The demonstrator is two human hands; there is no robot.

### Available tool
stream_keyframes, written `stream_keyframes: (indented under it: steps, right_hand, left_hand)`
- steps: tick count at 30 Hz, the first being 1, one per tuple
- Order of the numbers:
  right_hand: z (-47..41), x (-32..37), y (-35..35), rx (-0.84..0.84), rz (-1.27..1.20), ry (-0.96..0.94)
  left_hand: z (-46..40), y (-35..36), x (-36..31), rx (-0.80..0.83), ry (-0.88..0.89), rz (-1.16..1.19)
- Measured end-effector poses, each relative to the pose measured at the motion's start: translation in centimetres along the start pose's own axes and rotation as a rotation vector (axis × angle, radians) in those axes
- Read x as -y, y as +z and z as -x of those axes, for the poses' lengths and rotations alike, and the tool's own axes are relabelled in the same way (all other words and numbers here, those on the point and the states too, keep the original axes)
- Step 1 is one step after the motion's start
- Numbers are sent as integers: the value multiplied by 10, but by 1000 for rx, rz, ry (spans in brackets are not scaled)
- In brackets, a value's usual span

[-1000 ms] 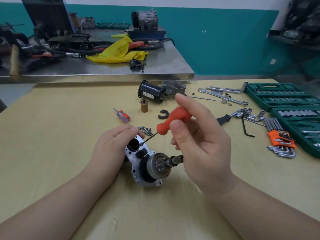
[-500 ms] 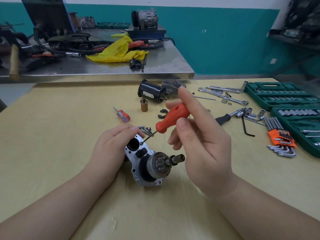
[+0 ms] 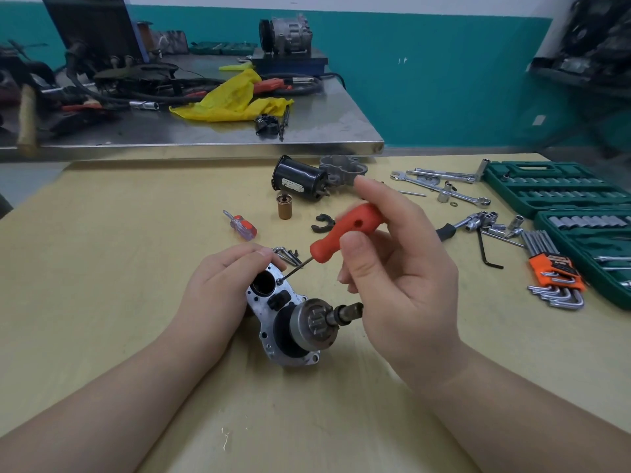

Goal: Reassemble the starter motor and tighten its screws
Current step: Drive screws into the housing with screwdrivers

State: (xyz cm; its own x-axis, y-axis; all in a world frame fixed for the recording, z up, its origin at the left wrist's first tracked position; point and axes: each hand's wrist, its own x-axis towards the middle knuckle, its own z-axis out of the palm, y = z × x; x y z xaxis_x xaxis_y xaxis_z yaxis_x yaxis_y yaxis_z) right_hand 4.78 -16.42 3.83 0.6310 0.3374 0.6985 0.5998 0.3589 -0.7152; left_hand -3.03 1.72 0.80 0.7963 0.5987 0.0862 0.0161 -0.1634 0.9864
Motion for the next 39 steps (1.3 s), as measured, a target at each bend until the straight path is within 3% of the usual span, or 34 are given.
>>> stream_keyframes:
  steps: [39]
  right_hand:
    - [-1, -1, -6, -31, 3, 6]
  left_hand:
    - [2, -1, -3, 27, -13, -4]
